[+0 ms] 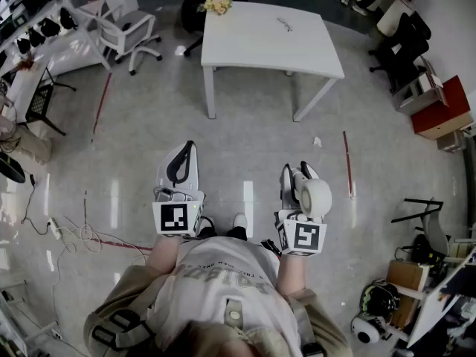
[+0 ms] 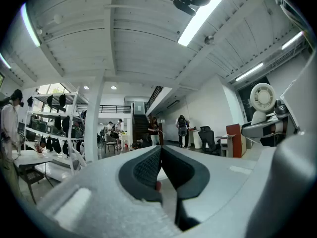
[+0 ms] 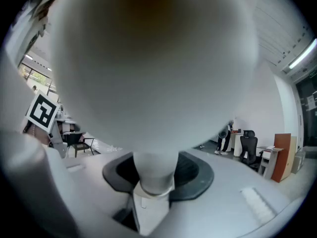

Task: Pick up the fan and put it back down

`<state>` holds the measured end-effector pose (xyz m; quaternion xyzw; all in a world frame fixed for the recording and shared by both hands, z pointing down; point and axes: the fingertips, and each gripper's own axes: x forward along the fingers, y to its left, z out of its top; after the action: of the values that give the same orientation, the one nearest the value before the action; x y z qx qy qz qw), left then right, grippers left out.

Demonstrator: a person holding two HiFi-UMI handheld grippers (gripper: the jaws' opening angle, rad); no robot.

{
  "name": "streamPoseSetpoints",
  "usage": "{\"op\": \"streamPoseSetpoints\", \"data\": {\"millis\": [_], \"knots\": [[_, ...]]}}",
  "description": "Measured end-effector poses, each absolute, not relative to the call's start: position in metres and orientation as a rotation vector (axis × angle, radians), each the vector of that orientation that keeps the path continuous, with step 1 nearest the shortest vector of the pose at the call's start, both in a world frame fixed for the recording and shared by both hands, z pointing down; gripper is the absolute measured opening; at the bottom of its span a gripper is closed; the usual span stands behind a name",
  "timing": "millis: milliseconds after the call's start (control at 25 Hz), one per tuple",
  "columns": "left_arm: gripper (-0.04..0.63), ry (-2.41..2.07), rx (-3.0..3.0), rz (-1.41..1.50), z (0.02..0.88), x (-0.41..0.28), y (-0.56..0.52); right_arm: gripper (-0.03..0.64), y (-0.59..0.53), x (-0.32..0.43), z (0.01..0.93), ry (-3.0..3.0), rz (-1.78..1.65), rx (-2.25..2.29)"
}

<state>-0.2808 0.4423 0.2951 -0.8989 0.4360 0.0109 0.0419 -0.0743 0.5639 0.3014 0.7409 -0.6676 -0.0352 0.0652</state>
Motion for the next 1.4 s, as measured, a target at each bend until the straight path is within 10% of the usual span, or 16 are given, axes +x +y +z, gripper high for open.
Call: {"op": "streamPoseSetpoints", "data": {"millis": [720, 960, 1400], "knots": [[0.008, 1.346, -2.766, 0.036, 0.3, -0.277, 0.443, 0.147, 0.564, -0.075, 0.302, -2.091, -0.075, 2.214], [0.257, 1.261, -2.866, 0.048, 0.301, -0.258, 0.444, 0.149, 0.565, -0.066, 0.299, -2.116, -0.075, 2.216], [0.261, 1.255, -2.868, -0.005, 0.309, -0.227, 0.437, 0.149, 0.556, -0.037, 0.308, -2.123, -0.048, 2.188]]}}
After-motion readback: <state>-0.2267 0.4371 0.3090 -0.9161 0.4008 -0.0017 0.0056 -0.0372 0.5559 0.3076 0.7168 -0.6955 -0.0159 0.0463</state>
